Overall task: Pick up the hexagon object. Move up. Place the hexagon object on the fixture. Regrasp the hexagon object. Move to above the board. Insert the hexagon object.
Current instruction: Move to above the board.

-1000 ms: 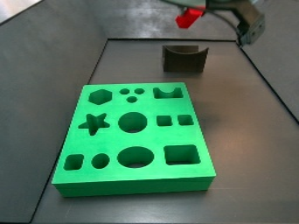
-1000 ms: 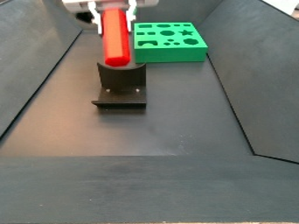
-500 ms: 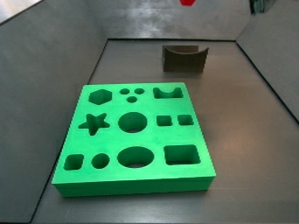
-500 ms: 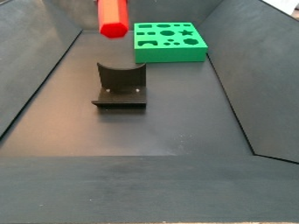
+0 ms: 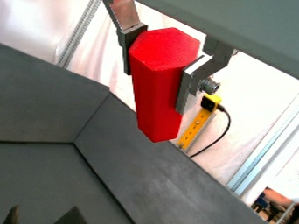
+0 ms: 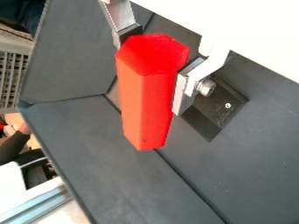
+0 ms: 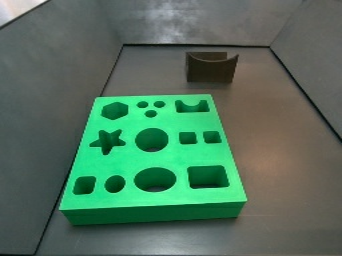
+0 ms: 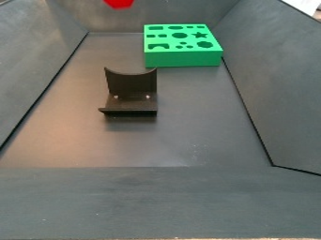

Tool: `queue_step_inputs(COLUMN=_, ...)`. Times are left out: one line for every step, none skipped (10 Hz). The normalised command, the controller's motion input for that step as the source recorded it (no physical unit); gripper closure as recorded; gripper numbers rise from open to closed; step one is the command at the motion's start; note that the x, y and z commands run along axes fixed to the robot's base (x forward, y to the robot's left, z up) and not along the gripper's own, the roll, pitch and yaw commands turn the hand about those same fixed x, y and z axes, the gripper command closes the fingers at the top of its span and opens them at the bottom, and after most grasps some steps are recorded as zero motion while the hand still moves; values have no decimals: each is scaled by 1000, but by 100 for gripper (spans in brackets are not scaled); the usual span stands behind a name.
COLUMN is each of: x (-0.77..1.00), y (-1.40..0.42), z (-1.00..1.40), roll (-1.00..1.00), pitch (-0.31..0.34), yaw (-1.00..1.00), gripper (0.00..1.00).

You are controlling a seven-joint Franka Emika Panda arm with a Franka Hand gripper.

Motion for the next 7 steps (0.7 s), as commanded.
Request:
queue_step_inputs(x=11, y=-30, z=949, roll=-60, pitch=115, yaw=61, gripper=100)
queue_step_inputs(x=17, y=-25, z=789, roll=-61, pitch=122, yaw=69, gripper=100)
queue_step_inputs(x=18, y=-23, z=629, roll=-59, pitch=122, yaw=78, gripper=100)
queue_step_inputs(x=19, y=-20, z=467, roll=-58, pitch=118, yaw=85, gripper=100)
queue_step_inputs(x=14, y=-18, z=201, roll=-65, pitch=111, yaw=98, gripper=100)
queue_step_inputs(x=-601, y=-1000, z=-7, roll=-1000, pitch=-53, yaw=-84, gripper=100)
queue_step_inputs(x=-604, y=-1000, z=-19, roll=-1000, pitch=-67, yaw=-84, gripper=100)
